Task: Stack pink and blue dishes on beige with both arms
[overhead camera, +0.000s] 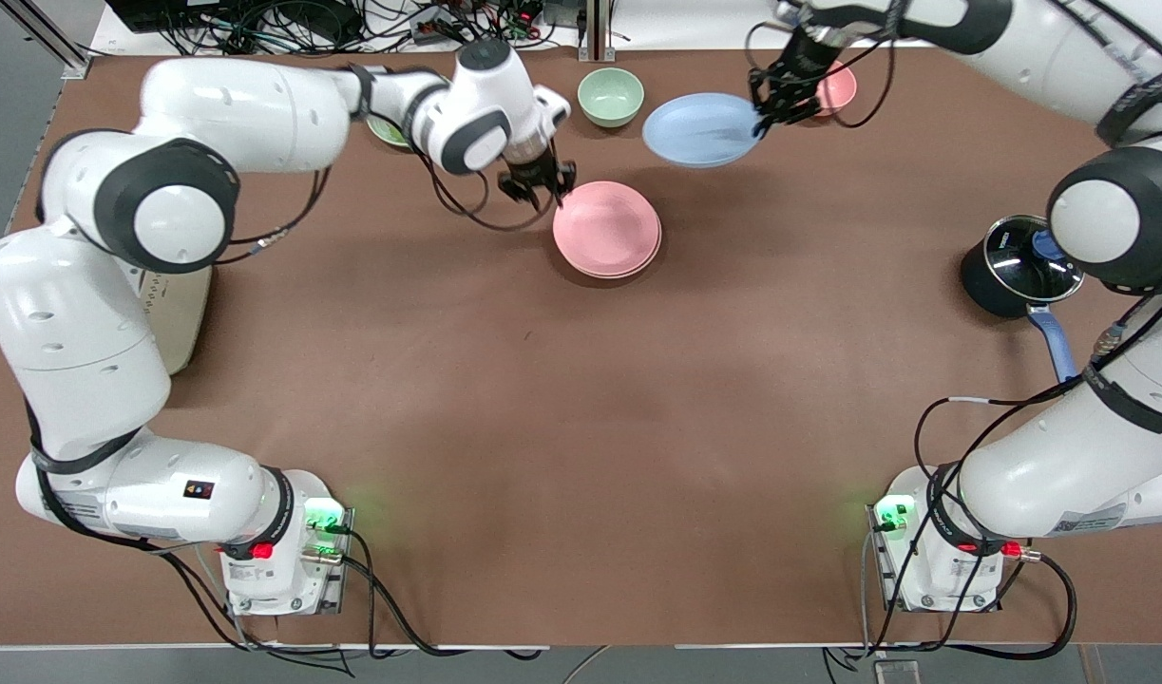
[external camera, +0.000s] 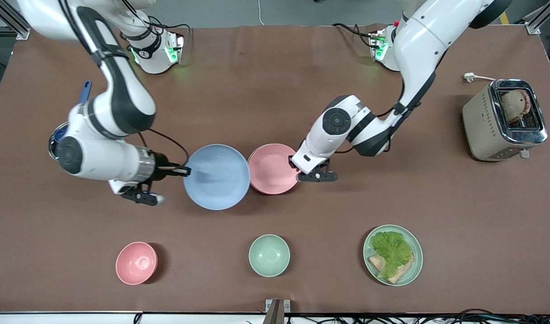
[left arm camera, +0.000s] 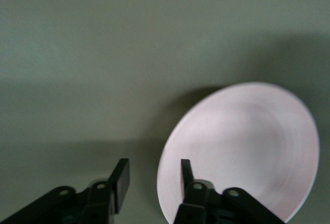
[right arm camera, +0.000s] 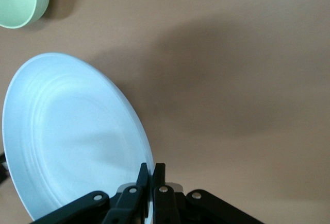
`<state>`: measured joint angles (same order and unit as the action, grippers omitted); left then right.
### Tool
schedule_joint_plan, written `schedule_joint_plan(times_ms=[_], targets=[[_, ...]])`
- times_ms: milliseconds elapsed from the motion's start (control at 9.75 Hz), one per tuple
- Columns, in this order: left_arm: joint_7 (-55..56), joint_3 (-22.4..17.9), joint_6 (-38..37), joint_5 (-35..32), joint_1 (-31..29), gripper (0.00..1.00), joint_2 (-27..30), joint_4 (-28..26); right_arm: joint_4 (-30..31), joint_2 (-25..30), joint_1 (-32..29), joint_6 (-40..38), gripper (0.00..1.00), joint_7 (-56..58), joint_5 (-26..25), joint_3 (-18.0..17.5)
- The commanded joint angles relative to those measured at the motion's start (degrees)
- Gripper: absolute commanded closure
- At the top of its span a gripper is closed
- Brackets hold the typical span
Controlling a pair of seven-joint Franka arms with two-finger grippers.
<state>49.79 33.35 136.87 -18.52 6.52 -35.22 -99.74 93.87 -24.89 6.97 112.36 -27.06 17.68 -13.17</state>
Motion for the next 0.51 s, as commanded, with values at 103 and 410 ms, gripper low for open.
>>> schedule_joint_plan(times_ms=[103,410], targets=[[-2.4,-0.2,-20.2,-1.2,-6.0,0.00,11.7,9.4,6.8,-1.0,3.5,14.1,1.00,-9.0,-0.6,-4.9],[-18.0,0.1,-37.9,-0.7,-12.2,0.00,15.9,21.3,7.3,-3.6,8.8,18.6,0.99,-17.0,-4.0,-5.5]])
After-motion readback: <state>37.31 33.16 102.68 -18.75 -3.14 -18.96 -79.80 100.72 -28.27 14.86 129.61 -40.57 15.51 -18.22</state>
